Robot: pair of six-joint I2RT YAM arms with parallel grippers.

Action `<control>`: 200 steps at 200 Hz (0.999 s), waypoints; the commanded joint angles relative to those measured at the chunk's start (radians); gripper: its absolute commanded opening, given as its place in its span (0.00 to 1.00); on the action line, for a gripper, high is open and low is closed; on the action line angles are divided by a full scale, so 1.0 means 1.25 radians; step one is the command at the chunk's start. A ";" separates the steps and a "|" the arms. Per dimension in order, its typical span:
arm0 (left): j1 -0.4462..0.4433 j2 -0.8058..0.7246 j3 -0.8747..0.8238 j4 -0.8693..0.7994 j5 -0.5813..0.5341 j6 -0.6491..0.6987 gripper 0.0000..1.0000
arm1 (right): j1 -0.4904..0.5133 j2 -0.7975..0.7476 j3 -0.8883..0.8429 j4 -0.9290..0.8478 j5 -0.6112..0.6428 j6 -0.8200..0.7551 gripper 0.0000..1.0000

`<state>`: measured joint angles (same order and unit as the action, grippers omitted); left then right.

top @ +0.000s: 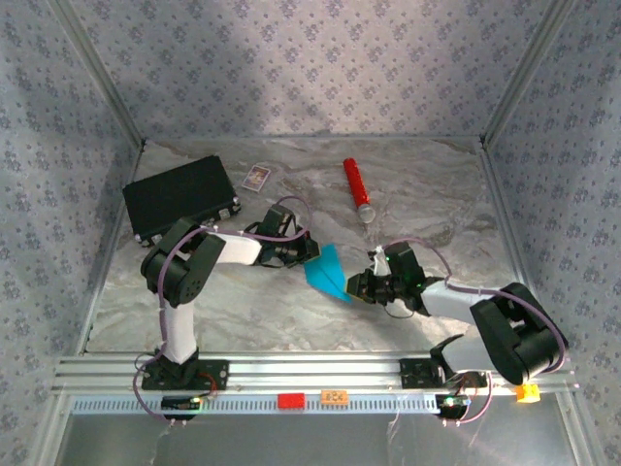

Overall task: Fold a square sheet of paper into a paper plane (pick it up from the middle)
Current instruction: Turn over the paper at the center of the table.

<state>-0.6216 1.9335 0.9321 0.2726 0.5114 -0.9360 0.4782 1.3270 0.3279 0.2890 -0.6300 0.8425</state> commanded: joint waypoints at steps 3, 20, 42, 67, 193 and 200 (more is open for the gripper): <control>0.006 -0.010 -0.020 -0.051 -0.022 -0.001 0.05 | -0.007 -0.002 0.010 -0.005 -0.020 -0.008 0.10; 0.002 -0.042 -0.011 -0.067 -0.019 0.007 0.12 | -0.008 -0.011 0.012 -0.013 -0.022 -0.010 0.06; -0.005 -0.100 -0.004 -0.111 -0.042 0.033 0.27 | -0.006 -0.040 0.023 -0.048 -0.011 -0.026 0.04; -0.014 -0.168 -0.001 -0.151 -0.073 0.061 0.38 | -0.006 -0.076 0.043 -0.110 0.013 -0.057 0.04; -0.041 -0.489 -0.167 -0.120 -0.311 0.099 0.42 | 0.199 -0.209 0.268 -0.540 0.567 -0.281 0.04; -0.042 -0.505 -0.176 -0.119 -0.322 0.099 0.43 | 0.225 -0.203 0.282 -0.560 0.626 -0.289 0.04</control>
<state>-0.6697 1.3712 0.7444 0.0895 0.1860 -0.8326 0.6750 1.0676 0.6125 -0.2520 -0.1394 0.5476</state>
